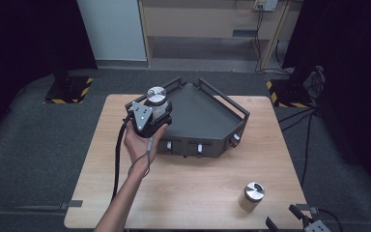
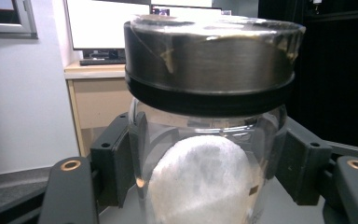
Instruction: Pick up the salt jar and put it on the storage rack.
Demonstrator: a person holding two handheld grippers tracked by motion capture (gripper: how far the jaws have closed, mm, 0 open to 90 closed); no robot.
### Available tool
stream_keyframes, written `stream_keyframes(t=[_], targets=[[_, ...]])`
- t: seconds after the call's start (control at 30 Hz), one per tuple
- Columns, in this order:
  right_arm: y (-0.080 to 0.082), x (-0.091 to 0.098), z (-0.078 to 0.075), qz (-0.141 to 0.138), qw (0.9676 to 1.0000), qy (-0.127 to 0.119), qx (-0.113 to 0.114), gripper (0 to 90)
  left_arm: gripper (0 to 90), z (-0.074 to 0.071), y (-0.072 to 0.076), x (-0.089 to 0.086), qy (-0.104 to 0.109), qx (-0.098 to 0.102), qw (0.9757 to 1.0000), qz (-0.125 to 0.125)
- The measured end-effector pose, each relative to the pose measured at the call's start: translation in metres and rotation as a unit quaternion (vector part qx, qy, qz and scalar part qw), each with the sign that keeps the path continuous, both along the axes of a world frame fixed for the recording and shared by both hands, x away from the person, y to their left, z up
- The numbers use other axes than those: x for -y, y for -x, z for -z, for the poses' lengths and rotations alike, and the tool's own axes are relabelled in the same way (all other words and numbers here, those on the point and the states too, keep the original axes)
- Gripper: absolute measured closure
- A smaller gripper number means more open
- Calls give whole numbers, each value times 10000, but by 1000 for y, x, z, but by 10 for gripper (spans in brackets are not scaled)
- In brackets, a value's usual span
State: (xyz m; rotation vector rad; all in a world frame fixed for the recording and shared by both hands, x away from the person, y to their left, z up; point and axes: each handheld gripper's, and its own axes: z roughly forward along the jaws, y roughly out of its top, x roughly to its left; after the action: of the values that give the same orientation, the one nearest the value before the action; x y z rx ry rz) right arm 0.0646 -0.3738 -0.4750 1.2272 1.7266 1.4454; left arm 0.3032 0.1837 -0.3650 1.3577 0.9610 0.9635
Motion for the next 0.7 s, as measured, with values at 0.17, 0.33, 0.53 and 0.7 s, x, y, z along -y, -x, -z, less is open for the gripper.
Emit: stream_keyframes(t=[0.17, 0.33, 0.53, 0.7], targets=[[0, 0, 0, 4, 10000, -12, -2, 27, 303, -1, -8, 2, -54, -21, 10000, 6], [-1, 0, 0, -10, 10000, -17, -5, 27, 303, -4, -17, 4, -110, -29, 9999, 2], [-1, 0, 1, -12, 10000, -22, -15, 27, 303, -4, -27, 6, -124, -49, 9999, -2], [-1, 0, 1, -6, 10000, -37, -37, 27, 303, -3, -34, 8, -118, -92, 9999, 29]])
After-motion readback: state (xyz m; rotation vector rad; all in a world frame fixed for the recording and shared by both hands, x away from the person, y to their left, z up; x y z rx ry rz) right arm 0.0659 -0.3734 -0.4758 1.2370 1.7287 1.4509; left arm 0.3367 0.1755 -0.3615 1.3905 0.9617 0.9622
